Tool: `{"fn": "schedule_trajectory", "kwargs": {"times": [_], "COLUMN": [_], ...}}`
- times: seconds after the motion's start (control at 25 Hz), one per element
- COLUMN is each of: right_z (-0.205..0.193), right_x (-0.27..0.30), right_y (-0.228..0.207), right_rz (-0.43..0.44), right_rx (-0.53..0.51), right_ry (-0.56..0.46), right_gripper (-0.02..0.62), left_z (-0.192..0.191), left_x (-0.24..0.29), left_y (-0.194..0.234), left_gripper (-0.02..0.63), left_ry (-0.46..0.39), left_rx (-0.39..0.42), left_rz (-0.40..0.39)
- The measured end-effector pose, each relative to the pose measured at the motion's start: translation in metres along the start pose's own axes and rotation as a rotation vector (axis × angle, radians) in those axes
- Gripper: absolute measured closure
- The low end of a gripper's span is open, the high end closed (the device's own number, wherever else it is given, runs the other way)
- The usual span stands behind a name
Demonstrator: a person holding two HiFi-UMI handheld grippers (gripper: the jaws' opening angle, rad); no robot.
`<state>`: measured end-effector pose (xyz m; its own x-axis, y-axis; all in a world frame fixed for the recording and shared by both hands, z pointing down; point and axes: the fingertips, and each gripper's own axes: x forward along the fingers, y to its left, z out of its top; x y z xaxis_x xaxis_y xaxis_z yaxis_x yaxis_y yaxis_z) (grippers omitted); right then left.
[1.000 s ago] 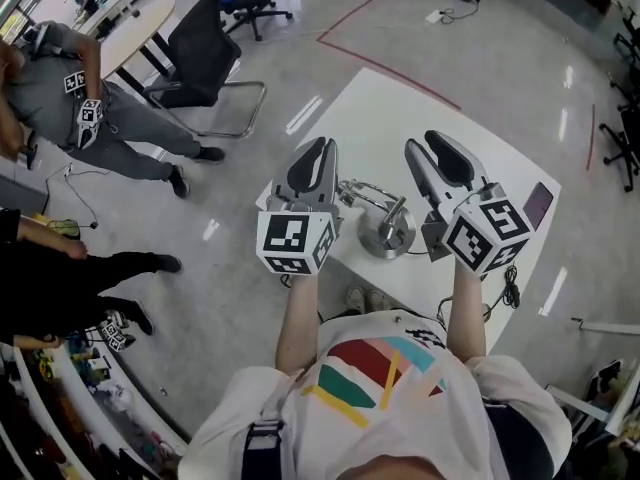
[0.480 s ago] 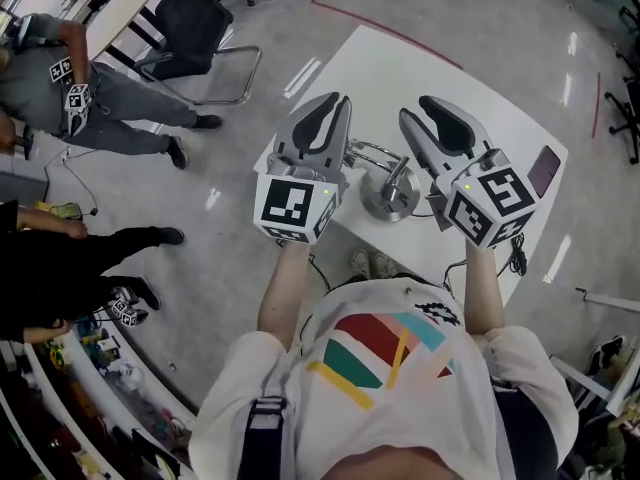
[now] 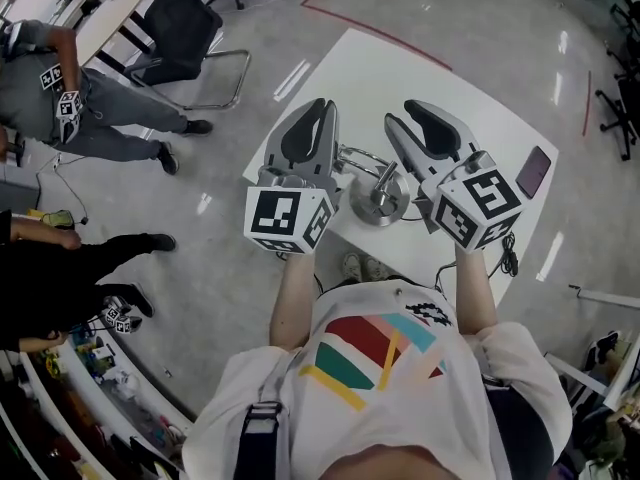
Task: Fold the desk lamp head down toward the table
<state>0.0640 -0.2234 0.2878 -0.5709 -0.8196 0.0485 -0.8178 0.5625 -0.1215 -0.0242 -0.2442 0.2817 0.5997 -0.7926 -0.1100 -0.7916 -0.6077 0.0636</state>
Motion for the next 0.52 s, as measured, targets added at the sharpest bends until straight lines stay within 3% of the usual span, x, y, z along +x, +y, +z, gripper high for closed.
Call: {"fn": "schedule_trajectory", "kwargs": {"times": [0.52], "right_z": [-0.019], "right_x": [0.005], "right_y": [0.002], "right_rz": [0.016], "right_rx": [0.003], "right_ry": [0.065], "right_gripper": [0.447], "left_z": [-0.010], "left_x": [-0.005], "left_y": [0.000], "left_gripper": [0.519], "left_ry": [0.026], "left_rx": [-0.037], "left_rz": [0.013]}}
